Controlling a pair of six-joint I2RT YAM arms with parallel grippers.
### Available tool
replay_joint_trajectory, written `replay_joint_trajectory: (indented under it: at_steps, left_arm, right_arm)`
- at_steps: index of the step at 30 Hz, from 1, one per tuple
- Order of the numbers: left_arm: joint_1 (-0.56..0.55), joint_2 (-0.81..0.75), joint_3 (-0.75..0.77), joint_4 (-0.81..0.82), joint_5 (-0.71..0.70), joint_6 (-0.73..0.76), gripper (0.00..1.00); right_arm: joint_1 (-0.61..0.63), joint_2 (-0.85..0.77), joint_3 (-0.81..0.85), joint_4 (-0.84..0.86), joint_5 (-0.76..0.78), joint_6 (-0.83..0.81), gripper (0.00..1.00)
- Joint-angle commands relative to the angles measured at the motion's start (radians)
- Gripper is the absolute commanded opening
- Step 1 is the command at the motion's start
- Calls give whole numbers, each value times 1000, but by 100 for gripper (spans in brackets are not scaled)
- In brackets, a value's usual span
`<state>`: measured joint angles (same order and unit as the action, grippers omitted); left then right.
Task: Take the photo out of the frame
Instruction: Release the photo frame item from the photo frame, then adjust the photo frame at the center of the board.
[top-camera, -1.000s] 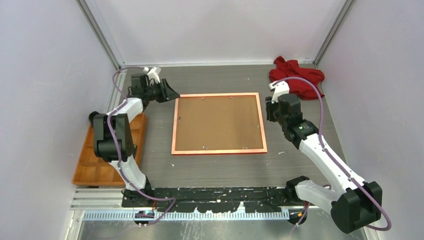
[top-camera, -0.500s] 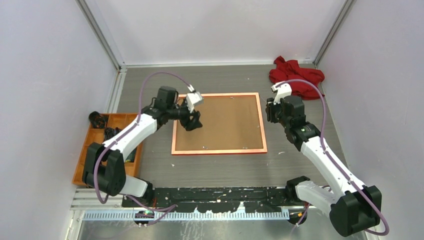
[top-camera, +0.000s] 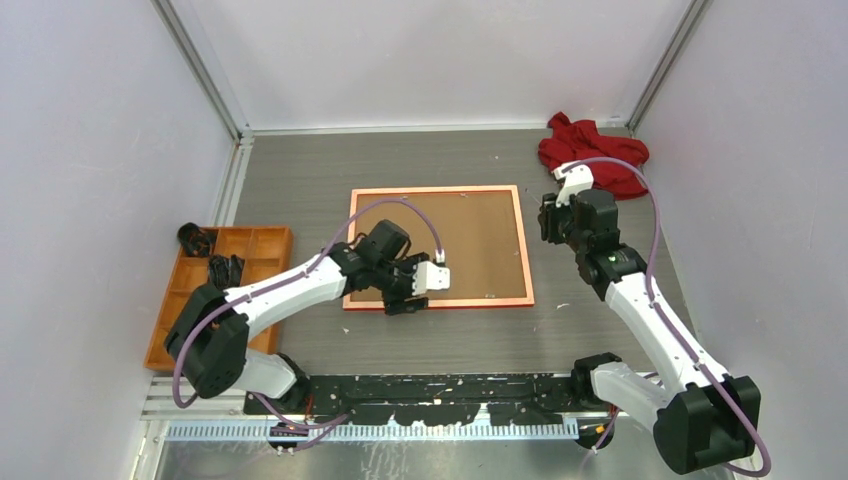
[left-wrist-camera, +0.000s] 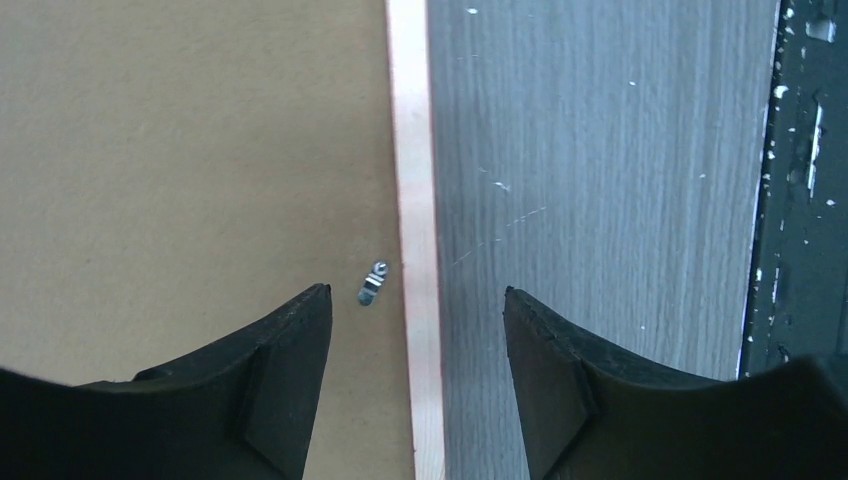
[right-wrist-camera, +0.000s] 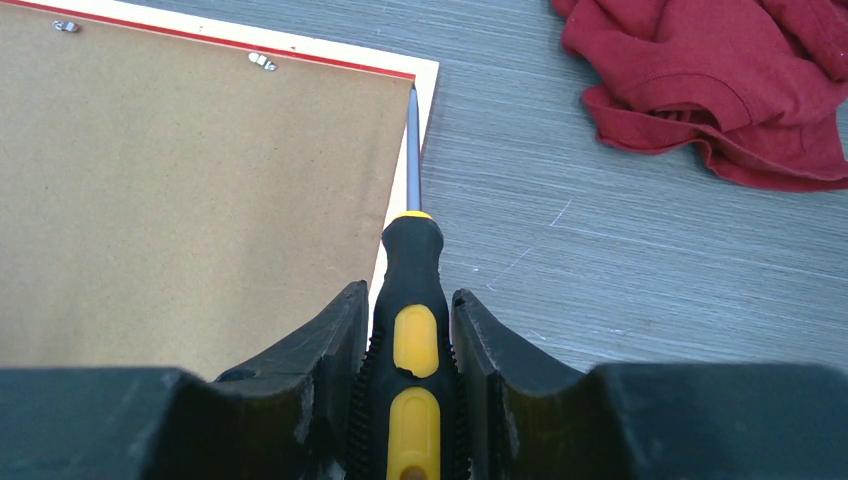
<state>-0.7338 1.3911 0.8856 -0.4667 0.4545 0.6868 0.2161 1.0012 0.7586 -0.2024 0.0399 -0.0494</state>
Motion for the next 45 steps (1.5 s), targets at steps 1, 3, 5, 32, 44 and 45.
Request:
replay_joint_trajectory:
  at_steps: [1,3,5,32,44,45]
  left_arm:
    - [-94,14,-9,-35,-95,52,64]
    - [-133,22,-16,-29,-116,47,64]
    - [-160,31,-21,-20,-119,39,64]
    - [-223,37,-69,214,-280,-54,54]
    - [-220,120,-60,243,-359,-34,55]
    - [-220,123,-60,244,-360,-36,55]
  right_arm:
    - [-18,-31,12,51,-24,9,1]
    - [-27,-37,10,51,-26,11,0]
    - [-34,-40,9,51,-26,13,1]
    - [-40,-30,-2,45,-99,-5,1]
    - [-42,-29,-2,41,-111,-7,1]
    - [-42,-28,-2,41,-113,-9,1]
